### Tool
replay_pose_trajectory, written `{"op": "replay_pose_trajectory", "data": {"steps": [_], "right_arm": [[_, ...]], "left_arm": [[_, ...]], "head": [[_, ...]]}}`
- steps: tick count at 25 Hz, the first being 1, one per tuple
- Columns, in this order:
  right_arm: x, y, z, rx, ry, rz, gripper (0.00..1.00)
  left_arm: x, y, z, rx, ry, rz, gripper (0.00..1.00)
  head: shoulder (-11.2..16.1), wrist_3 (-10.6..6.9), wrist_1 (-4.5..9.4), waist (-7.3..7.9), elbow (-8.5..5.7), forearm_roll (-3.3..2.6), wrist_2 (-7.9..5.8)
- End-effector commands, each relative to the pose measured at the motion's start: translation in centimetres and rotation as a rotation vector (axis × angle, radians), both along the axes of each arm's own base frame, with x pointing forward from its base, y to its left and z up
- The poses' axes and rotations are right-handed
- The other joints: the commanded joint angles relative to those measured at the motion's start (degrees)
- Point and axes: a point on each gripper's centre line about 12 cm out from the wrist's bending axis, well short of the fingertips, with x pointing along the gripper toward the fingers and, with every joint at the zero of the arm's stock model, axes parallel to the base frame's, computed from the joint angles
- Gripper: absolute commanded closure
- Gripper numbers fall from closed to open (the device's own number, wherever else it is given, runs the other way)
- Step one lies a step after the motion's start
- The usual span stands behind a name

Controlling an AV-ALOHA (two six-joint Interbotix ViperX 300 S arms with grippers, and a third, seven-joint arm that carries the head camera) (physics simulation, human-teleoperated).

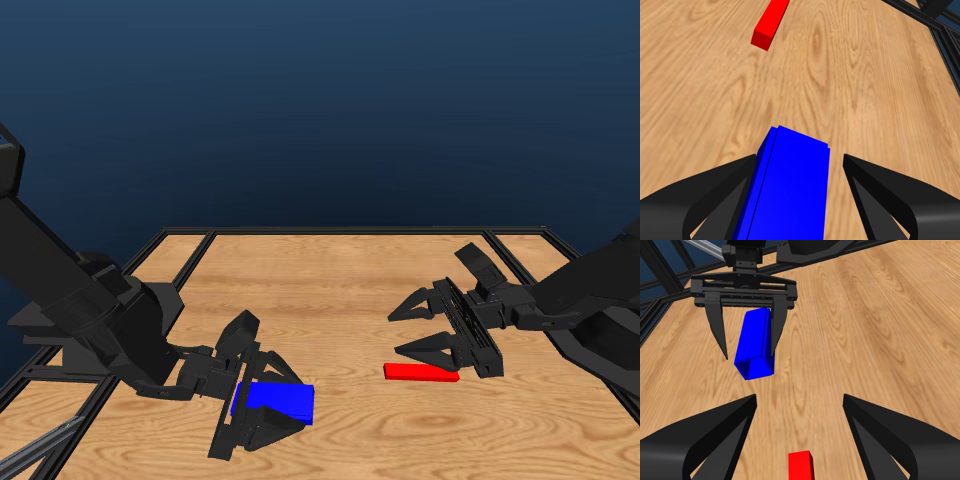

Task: Insert peg into socket

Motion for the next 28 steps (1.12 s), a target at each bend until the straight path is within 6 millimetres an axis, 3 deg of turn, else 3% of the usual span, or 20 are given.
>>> {"op": "replay_pose_trajectory", "data": {"steps": [1,2,3,5,6,9,11,13,14,15,16,20,21,25,27,28], "right_arm": [[-0.7,0.5,0.2,0.03,-0.029,-0.009,0.0],[-1.2,0.9,-0.5,0.038,-0.006,-0.003,0.0],[-1.8,1.0,-1.6,0.048,0.036,-0.008,0.0],[-3.2,1.5,-3.8,0.071,0.12,-0.012,0.0],[-3.4,1.9,-4.4,0.093,0.134,-0.019,0.0],[-5.4,2.4,-7.2,0.126,0.223,-0.042,0.0],[-6.0,3.1,-8.6,0.152,0.243,-0.05,0.0],[-6.1,3.6,-9.7,0.177,0.238,-0.071,0.0],[-6.6,3.6,-10.2,0.163,0.247,-0.068,0.08],[-6.2,3.9,-9.7,0.157,0.21,-0.065,1.0],[-6.0,4.0,-9.4,0.147,0.187,-0.066,1.0],[-5.1,3.2,-6.8,0.067,0.124,-0.091,1.0],[-4.4,4.4,-6.0,0.058,0.096,-0.047,1.0],[-3.4,4.2,-3.3,-0.005,0.054,-0.031,1.0],[-2.2,4.3,-1.4,-0.029,0.044,-0.005,1.0],[-2.1,4.4,-1.2,-0.049,0.045,0.003,1.0]], "left_arm": [[0.1,-2.4,-3.2,-0.106,0.129,-0.004,0.0],[-0.2,-2.8,-4.2,-0.082,0.156,-0.021,0.03],[-0.2,-3.1,-4.3,-0.076,0.154,-0.029,1.0],[-0.6,-2.4,-4.5,-0.051,0.147,-0.015,1.0],[0.4,-2.9,-3.3,-0.06,0.108,-0.022,1.0],[0.7,-2.7,-2.7,-0.041,0.078,-0.022,1.0],[0.6,-2.3,-2.8,-0.02,0.078,-0.028,1.0],[1.3,-2.5,-1.5,-0.019,0.029,-0.034,1.0],[1.2,-2.4,-1.4,-0.01,0.021,-0.033,1.0],[1.2,-2.2,-1.1,0.009,0.019,-0.039,1.0],[1.8,-2.3,0.2,0.001,-0.02,-0.04,1.0],[2.4,-2.1,2.5,0.019,-0.047,-0.066,1.0],[1.9,-1.9,1.9,0.034,-0.017,-0.072,1.0],[2.5,-1.5,4.0,0.021,-0.059,-0.059,1.0],[1.8,-1.4,3.6,0.056,-0.034,-0.084,1.0],[2.5,-1.5,5.2,0.037,-0.09,-0.07,1.0]], "head": [[-0.69,-0.19,-0.63,-0.75,0.05,-0.22,-0.2],[-0.73,-0.32,-0.8,-1.06,0.2,-0.31,-0.19],[-0.81,-0.43,-0.6,-1.42,0.29,-0.42,-0.19],[-1.0,-0.81,-0.28,-2.45,0.46,-0.8,-0.53],[-1.09,-1.12,-0.34,-3.05,0.53,-1.03,-0.71],[-1.33,-1.56,-0.45,-4.65,0.64,-1.62,-1.25],[-1.61,-1.67,-0.48,-5.7,0.74,-1.99,-1.51],[-1.84,-1.74,-0.57,-6.52,0.85,-2.32,-1.93],[-1.91,-1.71,-0.61,-6.7,0.89,-2.38,-2.0],[-2.11,-1.6,-0.42,-6.83,0.94,-2.44,-2.02],[-2.33,-1.39,-0.36,-6.88,1.02,-2.44,-1.95],[-3.41,-1.42,-0.29,-6.74,1.35,-2.41,-1.9],[-3.5,-1.41,-0.26,-6.65,1.36,-2.38,-1.86],[-3.82,-1.8,-0.26,-5.7,1.34,-2.04,-1.48],[-3.79,-2.0,0.0,-4.94,1.26,-1.79,-1.28],[-3.77,-2.04,-0.03,-4.47,1.26,-1.62,-1.14]]}}
